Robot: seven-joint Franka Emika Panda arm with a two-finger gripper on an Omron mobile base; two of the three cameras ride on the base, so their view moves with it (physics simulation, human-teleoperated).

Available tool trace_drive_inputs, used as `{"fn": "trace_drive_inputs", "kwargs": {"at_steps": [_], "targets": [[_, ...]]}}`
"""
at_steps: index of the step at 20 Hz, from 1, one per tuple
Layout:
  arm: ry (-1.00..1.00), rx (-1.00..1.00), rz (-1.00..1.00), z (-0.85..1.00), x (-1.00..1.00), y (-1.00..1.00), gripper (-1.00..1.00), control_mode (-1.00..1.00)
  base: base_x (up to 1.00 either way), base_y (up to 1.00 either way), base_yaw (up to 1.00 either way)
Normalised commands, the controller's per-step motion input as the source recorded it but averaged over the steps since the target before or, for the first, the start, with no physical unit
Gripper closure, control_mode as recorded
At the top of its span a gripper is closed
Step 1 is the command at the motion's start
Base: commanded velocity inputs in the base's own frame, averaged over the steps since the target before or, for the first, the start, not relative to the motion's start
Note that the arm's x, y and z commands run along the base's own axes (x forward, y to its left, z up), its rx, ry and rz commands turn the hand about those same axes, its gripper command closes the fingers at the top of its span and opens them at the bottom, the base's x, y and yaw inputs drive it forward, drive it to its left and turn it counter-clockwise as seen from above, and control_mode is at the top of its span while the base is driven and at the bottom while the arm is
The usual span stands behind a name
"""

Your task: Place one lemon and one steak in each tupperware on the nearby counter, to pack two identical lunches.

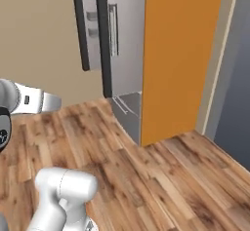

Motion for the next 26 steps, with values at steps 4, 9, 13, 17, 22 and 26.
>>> {"fn": "trace_drive_inputs", "kwargs": {"at_steps": [4,9,13,17,22,26], "targets": [[0.0,0.0,0.0,0.0,0.0,0.0,1.0,1.0,-0.66,-0.27,0.48],[0.0,0.0,0.0,0.0,0.0,0.0,1.0,1.0,-0.68,-0.26,0.47],[0.0,0.0,0.0,0.0,0.0,0.0,1.0,1.0,-0.51,0.02,0.38],[0.0,0.0,0.0,0.0,0.0,0.0,1.0,1.0,-0.35,0.18,0.32],[0.0,0.0,0.0,0.0,0.0,0.0,1.0,1.0,-0.43,0.21,0.3],[0.0,0.0,0.0,0.0,0.0,0.0,1.0,1.0,-0.66,0.24,0.29]]}}
